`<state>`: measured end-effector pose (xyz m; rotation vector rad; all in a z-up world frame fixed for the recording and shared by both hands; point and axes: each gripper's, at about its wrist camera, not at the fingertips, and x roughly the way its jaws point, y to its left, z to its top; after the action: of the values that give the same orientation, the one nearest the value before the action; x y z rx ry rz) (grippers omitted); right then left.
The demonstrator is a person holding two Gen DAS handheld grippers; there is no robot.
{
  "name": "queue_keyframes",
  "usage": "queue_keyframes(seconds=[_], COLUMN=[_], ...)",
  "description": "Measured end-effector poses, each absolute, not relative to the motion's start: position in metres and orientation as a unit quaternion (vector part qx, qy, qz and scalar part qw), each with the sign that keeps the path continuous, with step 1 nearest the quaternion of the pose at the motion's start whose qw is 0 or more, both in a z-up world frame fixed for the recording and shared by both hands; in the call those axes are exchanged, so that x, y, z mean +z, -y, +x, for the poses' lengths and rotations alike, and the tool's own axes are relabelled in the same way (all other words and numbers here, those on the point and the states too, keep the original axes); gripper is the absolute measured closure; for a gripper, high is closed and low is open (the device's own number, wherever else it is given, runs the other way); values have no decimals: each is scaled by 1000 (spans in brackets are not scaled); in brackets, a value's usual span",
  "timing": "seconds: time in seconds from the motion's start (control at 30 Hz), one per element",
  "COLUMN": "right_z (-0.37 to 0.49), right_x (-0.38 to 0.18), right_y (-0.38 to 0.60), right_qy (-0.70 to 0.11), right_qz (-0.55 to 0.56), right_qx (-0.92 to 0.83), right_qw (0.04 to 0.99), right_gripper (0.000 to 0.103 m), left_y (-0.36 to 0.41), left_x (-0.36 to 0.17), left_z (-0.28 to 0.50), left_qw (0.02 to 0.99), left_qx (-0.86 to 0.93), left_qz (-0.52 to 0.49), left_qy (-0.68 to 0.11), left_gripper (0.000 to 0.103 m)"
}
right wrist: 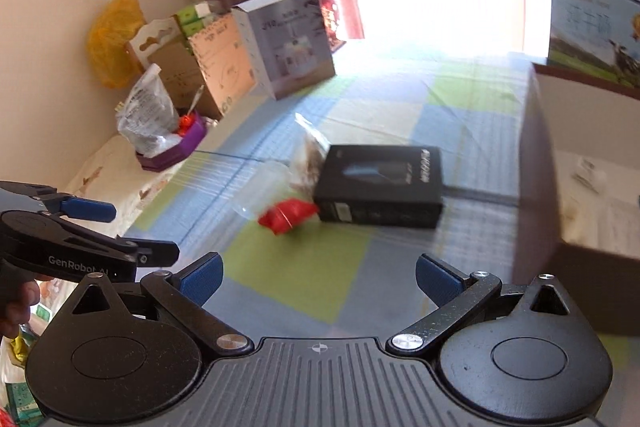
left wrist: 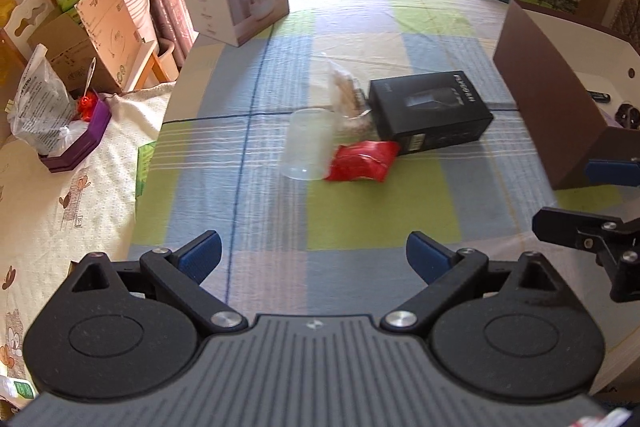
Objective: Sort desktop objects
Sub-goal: 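Move both tools back from the box toward the red packet and clear cup, then grasp the red candy packet with the right tool while the left tool approaches the clear cup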
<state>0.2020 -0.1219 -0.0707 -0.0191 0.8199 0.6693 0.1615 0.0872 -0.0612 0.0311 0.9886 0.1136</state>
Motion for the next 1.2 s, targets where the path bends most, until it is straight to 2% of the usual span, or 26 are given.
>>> queue_keyframes(seconds=[0.03,0.1,0.23,0.37,0.83,0.93,1.0,1.07,1.2], right_z=[205,212,222,235,270,273,271,269,268], right_x=[-73,-77,-88,-102,-140,-148,-154,-160,-160], right_y=[116,101,73,50,8,2,-2,-2,9], right_qy=[-388,-378,-366,-366,-356,-369,-375,-385,-408], right_qz=[-12,-22,-50,-76,-150,-168,-185,-188,-151], right_qx=[324,339,359,376,406,407,410,405,384], right_qw=[863,861,857,848,828,818,811,808,814], right_gripper=[4,15,23,38,46,52,67,76,78], left_y=[-93,-103,-122,-138,-170,-174,-177,-180,-182], left_x=[-63,-66,-75,-84,-116,-120,-122,-125,-128], left_z=[163,167,177,190,225,228,230,231,233], left_qw=[878,879,876,874,856,853,851,849,846], left_qx=[55,56,59,60,60,63,65,67,66], left_qz=[13,12,12,7,1,2,0,-1,-3], left_qy=[-474,-474,-478,-483,-513,-517,-521,-524,-529], left_gripper=[6,6,7,8,10,10,10,10,10])
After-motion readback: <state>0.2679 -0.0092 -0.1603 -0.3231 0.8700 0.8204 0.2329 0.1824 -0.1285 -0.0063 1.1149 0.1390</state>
